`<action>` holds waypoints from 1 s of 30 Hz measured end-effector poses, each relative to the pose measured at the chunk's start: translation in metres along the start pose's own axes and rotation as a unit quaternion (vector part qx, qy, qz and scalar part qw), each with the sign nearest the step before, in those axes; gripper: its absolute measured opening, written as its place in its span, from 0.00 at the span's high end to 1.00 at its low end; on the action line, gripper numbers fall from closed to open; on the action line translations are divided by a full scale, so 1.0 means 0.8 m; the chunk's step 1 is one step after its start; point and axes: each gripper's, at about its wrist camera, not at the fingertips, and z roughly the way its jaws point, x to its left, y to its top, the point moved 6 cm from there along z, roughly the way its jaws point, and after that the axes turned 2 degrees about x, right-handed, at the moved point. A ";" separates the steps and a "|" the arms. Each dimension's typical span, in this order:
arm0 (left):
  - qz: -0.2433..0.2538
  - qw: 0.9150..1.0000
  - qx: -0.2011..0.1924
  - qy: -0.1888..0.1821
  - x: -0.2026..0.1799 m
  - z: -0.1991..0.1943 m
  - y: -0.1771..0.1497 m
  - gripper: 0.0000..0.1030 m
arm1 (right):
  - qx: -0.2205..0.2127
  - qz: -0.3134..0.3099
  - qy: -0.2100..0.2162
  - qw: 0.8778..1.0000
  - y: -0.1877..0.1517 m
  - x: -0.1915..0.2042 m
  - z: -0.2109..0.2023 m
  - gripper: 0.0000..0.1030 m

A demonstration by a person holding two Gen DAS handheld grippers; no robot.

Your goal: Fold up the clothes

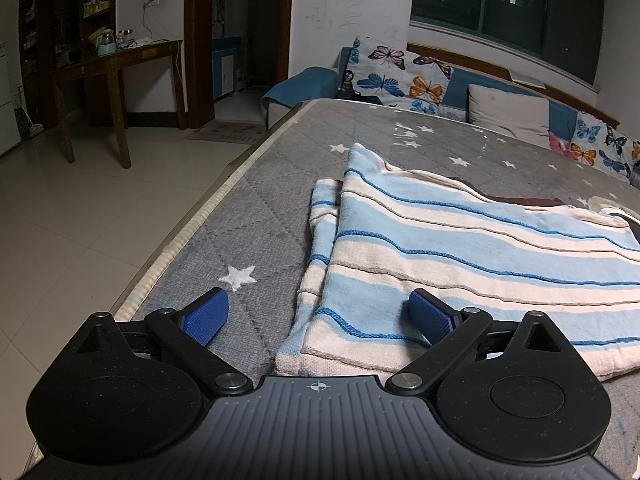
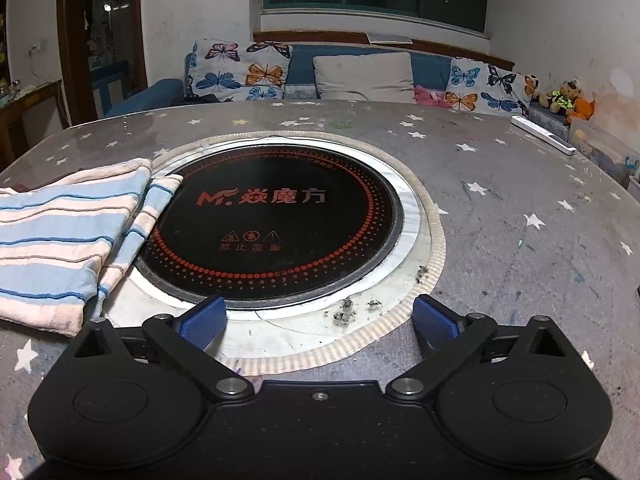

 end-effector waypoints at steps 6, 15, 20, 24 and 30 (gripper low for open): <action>0.000 1.000 0.000 0.000 -0.002 -0.001 0.000 0.05 | 0.002 0.000 -0.001 1.000 0.000 0.000 0.001 0.00; 0.001 1.000 0.001 0.001 0.002 -0.002 -0.001 0.04 | 0.003 -0.002 -0.002 1.000 -0.002 0.001 0.001 0.00; 0.000 1.000 0.001 0.001 0.002 -0.003 -0.001 0.04 | 0.004 -0.003 -0.002 1.000 -0.002 0.001 0.001 0.00; 0.000 1.000 0.001 0.001 0.003 -0.002 -0.001 0.04 | 0.004 -0.003 -0.002 1.000 -0.002 0.001 0.001 0.00; 0.000 1.000 0.001 0.001 0.003 -0.002 -0.001 0.03 | 0.004 -0.003 -0.002 1.000 -0.002 0.001 0.001 0.00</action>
